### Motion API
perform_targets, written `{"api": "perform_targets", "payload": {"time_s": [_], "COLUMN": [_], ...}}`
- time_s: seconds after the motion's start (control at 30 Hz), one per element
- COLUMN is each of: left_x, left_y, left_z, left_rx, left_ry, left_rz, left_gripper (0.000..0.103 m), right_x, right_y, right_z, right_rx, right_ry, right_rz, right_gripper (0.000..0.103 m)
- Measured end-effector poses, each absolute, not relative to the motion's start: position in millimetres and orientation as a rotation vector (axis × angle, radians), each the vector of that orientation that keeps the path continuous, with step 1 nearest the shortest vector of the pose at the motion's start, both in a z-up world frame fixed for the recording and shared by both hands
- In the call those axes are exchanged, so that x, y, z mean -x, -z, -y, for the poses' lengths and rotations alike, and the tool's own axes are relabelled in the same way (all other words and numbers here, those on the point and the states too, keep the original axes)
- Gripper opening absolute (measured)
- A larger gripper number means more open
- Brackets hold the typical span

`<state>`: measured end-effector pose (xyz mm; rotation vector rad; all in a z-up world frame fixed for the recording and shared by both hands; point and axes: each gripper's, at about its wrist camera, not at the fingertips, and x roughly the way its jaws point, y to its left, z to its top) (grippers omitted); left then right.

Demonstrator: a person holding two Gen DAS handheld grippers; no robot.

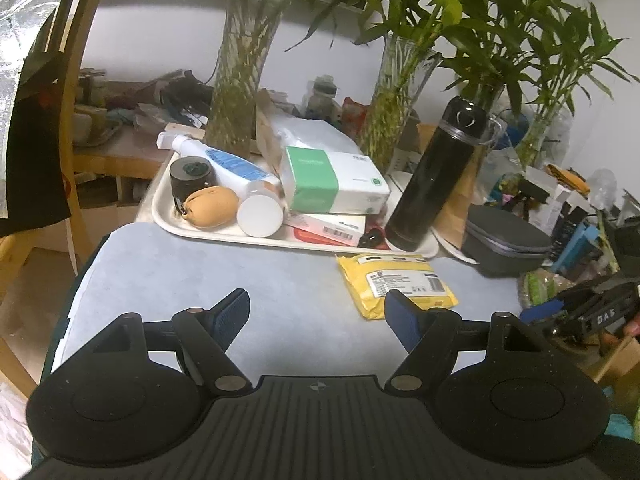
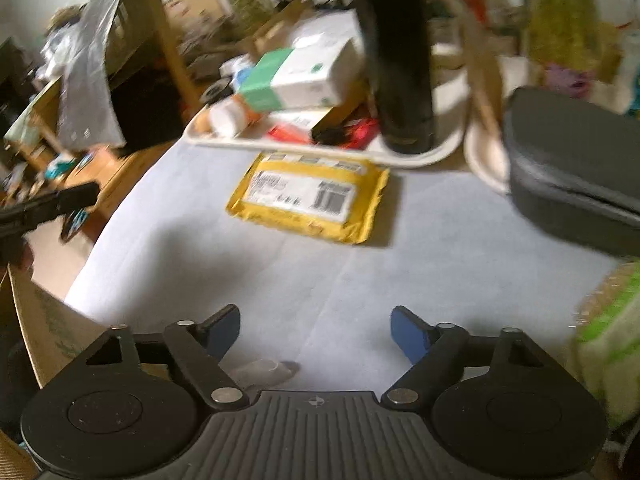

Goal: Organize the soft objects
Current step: 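Grasp the white strap on the table with the right gripper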

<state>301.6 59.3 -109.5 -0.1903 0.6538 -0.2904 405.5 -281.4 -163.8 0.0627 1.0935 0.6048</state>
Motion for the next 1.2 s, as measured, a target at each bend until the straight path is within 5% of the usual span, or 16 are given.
{"api": "perform_targets", "payload": {"time_s": [0.37,0.7,0.87,1.2], "left_x": [-302,-306,-307,-308], "left_y": [120,128,129,132], "left_z": [-56,-57,-58,-60], "left_rx": [0.147,0.149,0.145,0.162], "left_ry": [0.308,0.318,0.306,0.290], "left_rz": [-0.664,-0.707,-0.710,-0.720], "left_gripper": [0.074,0.074,0.074,0.074], "right_x": [-417,-416,-410,-418], "right_y": [193,212,213,175], "right_z": [263,249,250,292], "right_rx": [0.014,0.156,0.192,0.152], "right_ry": [-0.901,-1.063,-1.094,-0.686], "right_rz": [-1.225,-1.191,-1.154,-1.009], "right_gripper": [0.048,0.037,0.006,0.004]}}
